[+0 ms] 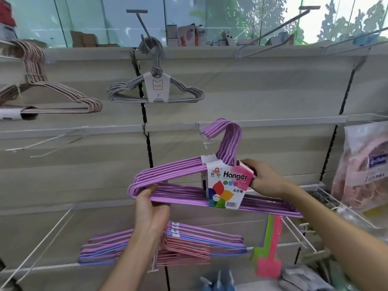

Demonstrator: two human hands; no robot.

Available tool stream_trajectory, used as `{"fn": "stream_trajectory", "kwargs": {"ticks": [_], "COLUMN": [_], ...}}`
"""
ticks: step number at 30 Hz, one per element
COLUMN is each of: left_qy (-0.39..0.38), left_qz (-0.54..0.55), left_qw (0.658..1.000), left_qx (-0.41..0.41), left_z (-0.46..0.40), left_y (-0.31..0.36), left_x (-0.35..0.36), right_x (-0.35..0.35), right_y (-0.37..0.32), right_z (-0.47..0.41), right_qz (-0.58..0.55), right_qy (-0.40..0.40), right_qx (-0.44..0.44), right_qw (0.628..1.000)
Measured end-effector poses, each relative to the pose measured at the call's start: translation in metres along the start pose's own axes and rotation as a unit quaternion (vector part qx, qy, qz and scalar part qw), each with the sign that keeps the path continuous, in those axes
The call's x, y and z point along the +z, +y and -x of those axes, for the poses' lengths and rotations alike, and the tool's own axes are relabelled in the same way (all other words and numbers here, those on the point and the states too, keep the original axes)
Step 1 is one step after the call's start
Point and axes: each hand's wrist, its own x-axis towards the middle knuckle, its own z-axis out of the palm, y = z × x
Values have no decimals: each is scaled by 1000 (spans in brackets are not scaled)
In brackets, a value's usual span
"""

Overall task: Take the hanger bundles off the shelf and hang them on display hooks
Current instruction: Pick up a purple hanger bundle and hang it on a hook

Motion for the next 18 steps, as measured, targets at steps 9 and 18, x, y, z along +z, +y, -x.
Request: {"fn": "stream_trajectory", "kwargs": {"ticks": [9, 18], "left_qy": [64, 104], "left_qz": [24, 37], "left_qw": [998, 994], "left_qx": [14, 24], "left_z": [-48, -98], "left_y": [-14, -24], "left_x": [-2, -21], "right_x": [5, 23], "right_y": [17, 28], "right_z": [-50, -95], "right_qz": [0, 38], "right_qy": [-13, -31], "right_qx": [-10, -31], "right_qw": [1000, 998]}}
